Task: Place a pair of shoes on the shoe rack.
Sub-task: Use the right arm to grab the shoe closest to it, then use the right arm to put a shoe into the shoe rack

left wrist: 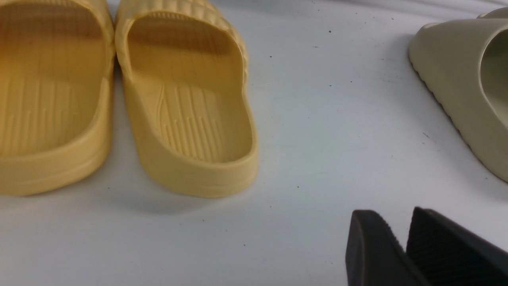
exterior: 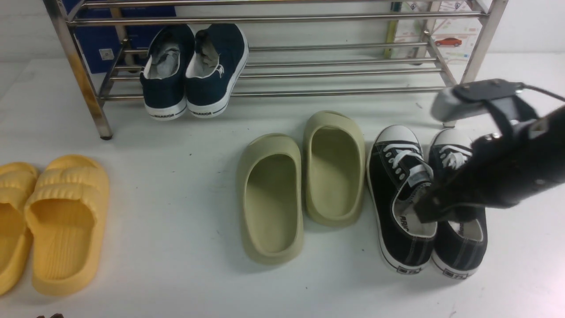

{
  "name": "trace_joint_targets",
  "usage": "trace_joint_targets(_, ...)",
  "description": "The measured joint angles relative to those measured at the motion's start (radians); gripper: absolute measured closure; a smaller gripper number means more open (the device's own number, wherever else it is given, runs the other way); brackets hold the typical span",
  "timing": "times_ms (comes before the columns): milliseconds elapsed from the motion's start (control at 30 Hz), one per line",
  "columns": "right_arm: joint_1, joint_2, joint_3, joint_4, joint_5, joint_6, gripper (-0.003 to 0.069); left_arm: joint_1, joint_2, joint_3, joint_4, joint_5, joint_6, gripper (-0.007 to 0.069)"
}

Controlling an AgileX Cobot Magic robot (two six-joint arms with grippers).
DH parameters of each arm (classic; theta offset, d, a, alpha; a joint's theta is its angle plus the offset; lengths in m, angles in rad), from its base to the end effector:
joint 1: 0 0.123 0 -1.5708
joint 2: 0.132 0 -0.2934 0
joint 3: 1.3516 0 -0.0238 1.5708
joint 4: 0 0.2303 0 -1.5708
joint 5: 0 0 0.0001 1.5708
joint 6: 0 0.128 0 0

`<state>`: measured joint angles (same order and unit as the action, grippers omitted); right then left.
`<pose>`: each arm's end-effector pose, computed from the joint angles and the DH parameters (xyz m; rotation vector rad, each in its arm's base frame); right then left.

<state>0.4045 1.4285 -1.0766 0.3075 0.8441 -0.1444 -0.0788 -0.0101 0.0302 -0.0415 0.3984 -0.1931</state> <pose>0.2493 0.1383 0.2688 -0.5308 2.6339 0.4537 0.0576 -0.0066 0.1562 -0.1345 1.9034 -0.2255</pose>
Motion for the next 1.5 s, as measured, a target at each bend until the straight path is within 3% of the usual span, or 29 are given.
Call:
trace_joint_targets(167, 0.090, 0.174, -0.045, -0.197, -0.064, 0.216, 0.0123, 0.000, 0.000, 0.000, 0.000, 0.000, 0.000, 0.0461)
trace_joint_targets(367, 0.100, 0.320, -0.046, -0.211, -0.115, 0.231, 0.0153, 0.000, 0.000, 0.000, 0.000, 0.000, 0.000, 0.0461)
trace_joint_targets(467, 0.101, 0.360, -0.050, -0.194, -0.119, 0.194, 0.0240, 0.000, 0.000, 0.000, 0.000, 0.000, 0.000, 0.0461)
trace_joint_targets(567, 0.103, 0.356, -0.058, -0.169, -0.094, 0.150, 0.0492, 0.000, 0.000, 0.000, 0.000, 0.000, 0.000, 0.0457)
trace_joint_targets(600, 0.104, 0.354, -0.059, -0.169, -0.087, 0.144, 0.0508, 0.000, 0.000, 0.000, 0.000, 0.000, 0.000, 0.0457)
trace_joint_targets(633, 0.104, 0.341, -0.060, -0.168, -0.057, 0.144, 0.0590, 0.000, 0.000, 0.000, 0.000, 0.000, 0.000, 0.0455)
trace_joint_targets(700, 0.104, 0.307, -0.064, -0.180, -0.013, 0.134, 0.0630, 0.000, 0.000, 0.000, 0.000, 0.000, 0.000, 0.0452)
trace_joint_targets(1067, 0.104, 0.150, -0.239, -0.206, 0.026, -0.014, 0.0629, 0.000, 0.000, 0.000, 0.000, 0.000, 0.000, 0.0442)
trace_joint_targets(1500, 0.101, 0.395, -0.431, -0.155, 0.134, -0.063, 0.0629, 0.000, 0.000, 0.000, 0.000, 0.000, 0.000, 0.0441)
